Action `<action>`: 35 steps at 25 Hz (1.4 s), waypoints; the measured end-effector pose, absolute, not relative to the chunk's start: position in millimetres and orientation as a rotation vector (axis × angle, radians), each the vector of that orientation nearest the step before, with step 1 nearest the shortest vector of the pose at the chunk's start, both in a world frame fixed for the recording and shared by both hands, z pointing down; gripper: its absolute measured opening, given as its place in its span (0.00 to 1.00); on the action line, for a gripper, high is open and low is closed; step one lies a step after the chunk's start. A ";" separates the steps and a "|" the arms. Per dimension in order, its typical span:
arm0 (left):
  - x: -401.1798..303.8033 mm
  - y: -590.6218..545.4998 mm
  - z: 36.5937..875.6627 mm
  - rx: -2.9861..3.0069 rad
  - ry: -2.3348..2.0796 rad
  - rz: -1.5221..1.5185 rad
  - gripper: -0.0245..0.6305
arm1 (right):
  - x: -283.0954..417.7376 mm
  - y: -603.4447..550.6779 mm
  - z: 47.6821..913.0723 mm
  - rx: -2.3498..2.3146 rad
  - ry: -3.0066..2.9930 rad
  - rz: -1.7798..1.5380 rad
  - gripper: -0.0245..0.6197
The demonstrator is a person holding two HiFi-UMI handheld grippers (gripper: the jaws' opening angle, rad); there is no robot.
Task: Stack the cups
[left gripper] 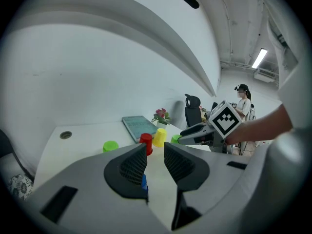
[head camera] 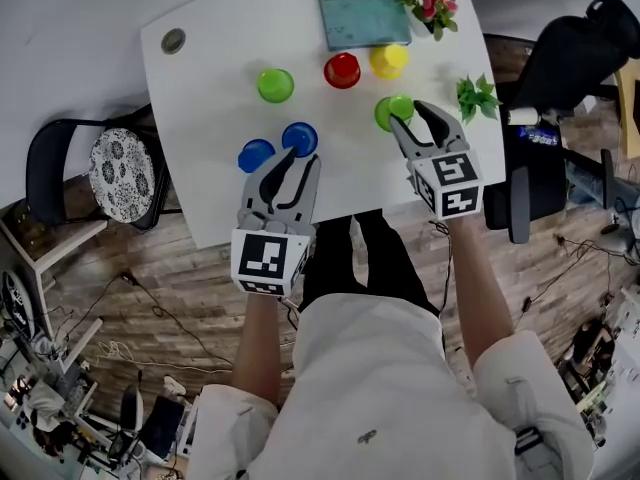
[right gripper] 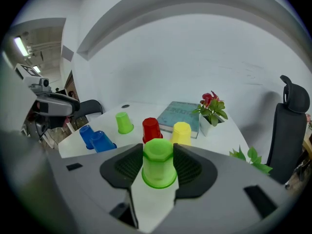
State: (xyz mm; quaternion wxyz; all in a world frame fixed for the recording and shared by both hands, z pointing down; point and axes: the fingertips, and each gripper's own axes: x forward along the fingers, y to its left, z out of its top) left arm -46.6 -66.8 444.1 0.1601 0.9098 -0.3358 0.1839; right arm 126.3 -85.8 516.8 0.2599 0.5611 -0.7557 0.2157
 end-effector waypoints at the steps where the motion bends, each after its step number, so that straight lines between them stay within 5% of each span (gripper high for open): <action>1: -48.3 -66.8 444.0 2.598 -0.961 0.525 0.21 | 122.0 -84.1 517.9 1.512 -2.050 0.588 0.35; 35: -61.7 -58.8 476.5 2.547 -0.958 0.584 0.21 | 83.0 -59.0 539.1 1.400 -2.136 0.605 0.38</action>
